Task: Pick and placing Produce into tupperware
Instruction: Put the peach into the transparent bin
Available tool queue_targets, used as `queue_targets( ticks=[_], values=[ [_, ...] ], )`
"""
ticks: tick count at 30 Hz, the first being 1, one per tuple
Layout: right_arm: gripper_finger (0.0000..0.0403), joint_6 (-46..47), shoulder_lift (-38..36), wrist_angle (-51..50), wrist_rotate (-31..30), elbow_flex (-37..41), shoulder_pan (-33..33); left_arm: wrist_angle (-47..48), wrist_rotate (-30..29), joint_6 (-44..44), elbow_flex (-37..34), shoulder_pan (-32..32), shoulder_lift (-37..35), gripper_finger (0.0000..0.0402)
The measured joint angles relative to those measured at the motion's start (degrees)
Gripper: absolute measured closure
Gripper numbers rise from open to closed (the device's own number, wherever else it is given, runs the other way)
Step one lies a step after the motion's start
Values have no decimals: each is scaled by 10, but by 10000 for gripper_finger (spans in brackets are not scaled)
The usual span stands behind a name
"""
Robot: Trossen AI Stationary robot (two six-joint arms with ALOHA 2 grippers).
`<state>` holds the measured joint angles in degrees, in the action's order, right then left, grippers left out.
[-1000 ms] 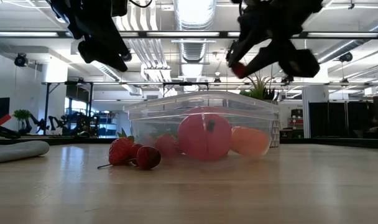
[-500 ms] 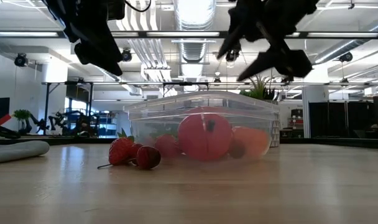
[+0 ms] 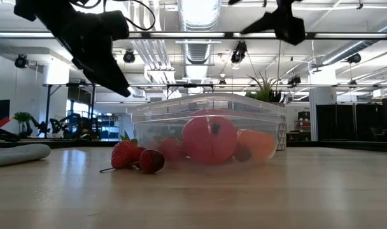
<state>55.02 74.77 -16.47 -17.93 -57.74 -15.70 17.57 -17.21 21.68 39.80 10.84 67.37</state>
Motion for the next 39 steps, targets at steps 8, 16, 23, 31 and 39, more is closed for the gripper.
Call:
queue_targets(
  ticks=[8,16,23,31,39],
  values=[
    [156,-128,-73,6,-2,5,-16,-14,2,-43,-10,-9,0,139],
    [163,-165,-148,91,-1,103,5,-39,47,-107,-30,-72,0,139],
    [157,-184,-214,296,-1,229,8,-43,87,-202,-33,-126,7,139],
    [160,-173,-238,306,-47,271,11,-62,128,-285,-34,-144,70,139],
    [160,-176,-243,302,-61,272,18,-111,111,-326,-20,-150,155,154]
  ],
)
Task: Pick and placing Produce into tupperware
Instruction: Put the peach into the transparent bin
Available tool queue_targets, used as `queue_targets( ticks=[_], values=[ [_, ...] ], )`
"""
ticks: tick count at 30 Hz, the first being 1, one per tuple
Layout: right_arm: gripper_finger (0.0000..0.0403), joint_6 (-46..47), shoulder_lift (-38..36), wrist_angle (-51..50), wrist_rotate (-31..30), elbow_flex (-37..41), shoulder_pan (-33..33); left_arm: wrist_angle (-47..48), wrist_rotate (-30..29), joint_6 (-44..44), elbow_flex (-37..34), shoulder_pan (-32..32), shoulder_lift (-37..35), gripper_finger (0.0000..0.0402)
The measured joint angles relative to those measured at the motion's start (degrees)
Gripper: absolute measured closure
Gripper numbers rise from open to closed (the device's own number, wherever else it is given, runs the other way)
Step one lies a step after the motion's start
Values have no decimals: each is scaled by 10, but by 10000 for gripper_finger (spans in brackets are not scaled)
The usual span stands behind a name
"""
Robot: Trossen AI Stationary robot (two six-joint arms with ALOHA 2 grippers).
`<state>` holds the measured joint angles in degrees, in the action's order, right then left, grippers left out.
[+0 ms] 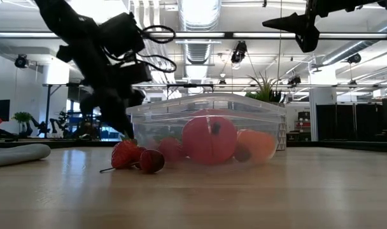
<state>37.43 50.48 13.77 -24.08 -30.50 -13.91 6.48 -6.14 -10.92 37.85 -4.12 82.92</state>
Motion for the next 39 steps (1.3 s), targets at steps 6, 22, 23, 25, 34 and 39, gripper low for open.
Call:
queue_targets(
  ticks=[6,22,23,25,34,39],
  values=[
    [160,-4,-10,-3,5,0,0,2,-1,3,6,-4,25,188],
    [154,-5,-33,-42,7,0,0,1,-1,8,3,-53,26,204],
    [154,-5,-33,-42,7,0,0,2,-1,2,3,-56,26,204],
    [154,-5,-33,-45,7,0,0,1,-1,-4,2,-60,26,204],
    [154,-4,-33,-51,7,0,0,0,29,-15,-7,-64,26,204],
    [157,-2,-33,-55,6,0,0,0,29,-15,-8,-64,26,204]
  ],
)
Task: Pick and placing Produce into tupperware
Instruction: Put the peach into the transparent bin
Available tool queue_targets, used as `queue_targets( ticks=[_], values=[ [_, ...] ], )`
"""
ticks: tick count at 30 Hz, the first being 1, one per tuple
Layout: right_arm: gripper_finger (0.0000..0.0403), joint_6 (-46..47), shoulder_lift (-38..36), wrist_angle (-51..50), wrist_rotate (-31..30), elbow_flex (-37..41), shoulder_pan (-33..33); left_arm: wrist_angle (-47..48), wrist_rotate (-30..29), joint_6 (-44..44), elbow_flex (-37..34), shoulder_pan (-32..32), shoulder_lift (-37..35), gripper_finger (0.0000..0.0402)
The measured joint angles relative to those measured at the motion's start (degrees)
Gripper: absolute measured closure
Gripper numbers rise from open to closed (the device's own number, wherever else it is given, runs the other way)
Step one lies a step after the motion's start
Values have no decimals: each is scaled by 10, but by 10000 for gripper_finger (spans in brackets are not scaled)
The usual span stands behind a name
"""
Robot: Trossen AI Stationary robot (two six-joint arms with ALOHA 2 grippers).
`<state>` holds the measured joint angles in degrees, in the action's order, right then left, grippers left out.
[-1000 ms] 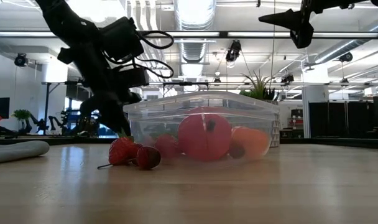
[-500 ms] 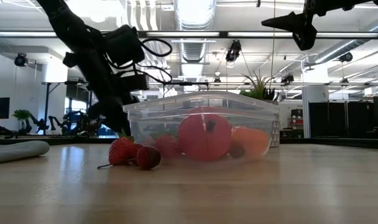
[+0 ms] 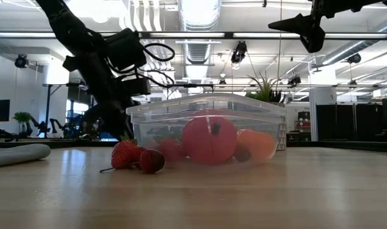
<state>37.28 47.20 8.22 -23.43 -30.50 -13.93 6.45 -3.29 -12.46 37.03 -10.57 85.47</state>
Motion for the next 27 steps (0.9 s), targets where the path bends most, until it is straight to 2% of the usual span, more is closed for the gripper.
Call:
queue_targets(
  ticks=[20,23,27],
  values=[
    [156,26,1,-14,-2,0,0,-15,2,-5,11,-3,34,206],
    [154,26,1,-18,-2,0,0,-14,3,-2,11,-3,34,223],
    [157,28,1,-21,-2,0,0,-12,3,-2,11,-3,34,265]
  ],
)
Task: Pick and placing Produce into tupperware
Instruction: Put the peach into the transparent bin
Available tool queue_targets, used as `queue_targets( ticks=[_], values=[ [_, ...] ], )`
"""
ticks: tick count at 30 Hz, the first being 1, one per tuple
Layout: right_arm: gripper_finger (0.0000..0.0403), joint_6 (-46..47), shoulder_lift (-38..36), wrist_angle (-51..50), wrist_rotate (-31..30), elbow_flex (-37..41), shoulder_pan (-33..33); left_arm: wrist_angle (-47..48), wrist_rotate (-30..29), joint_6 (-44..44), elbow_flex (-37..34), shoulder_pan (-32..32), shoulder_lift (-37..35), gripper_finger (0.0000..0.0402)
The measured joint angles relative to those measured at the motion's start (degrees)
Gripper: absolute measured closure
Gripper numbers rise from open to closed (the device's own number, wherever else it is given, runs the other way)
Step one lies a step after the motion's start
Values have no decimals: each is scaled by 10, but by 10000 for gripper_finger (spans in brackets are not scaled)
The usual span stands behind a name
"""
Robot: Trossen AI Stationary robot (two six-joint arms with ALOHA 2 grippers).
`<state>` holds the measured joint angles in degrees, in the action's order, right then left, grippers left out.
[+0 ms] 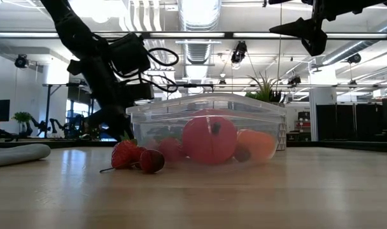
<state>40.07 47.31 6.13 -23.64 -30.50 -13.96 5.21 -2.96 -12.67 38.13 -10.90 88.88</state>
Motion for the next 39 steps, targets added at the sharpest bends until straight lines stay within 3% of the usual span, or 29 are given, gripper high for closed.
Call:
queue_targets(
  ticks=[8,19,24,28,31,39],
  values=[
    [154,0,0,0,-4,0,0,5,-5,0,2,0,-7,326],
    [158,2,0,-2,-3,0,0,141,-40,23,2,0,-107,329],
    [154,10,0,-4,6,0,0,135,8,79,5,9,-189,328],
    [157,18,0,-5,20,0,0,115,67,91,6,38,-227,328],
    [159,22,0,-10,36,0,0,116,76,144,15,78,-233,328],
    [154,17,0,-15,88,0,0,74,70,255,91,180,-163,328]
  ],
)
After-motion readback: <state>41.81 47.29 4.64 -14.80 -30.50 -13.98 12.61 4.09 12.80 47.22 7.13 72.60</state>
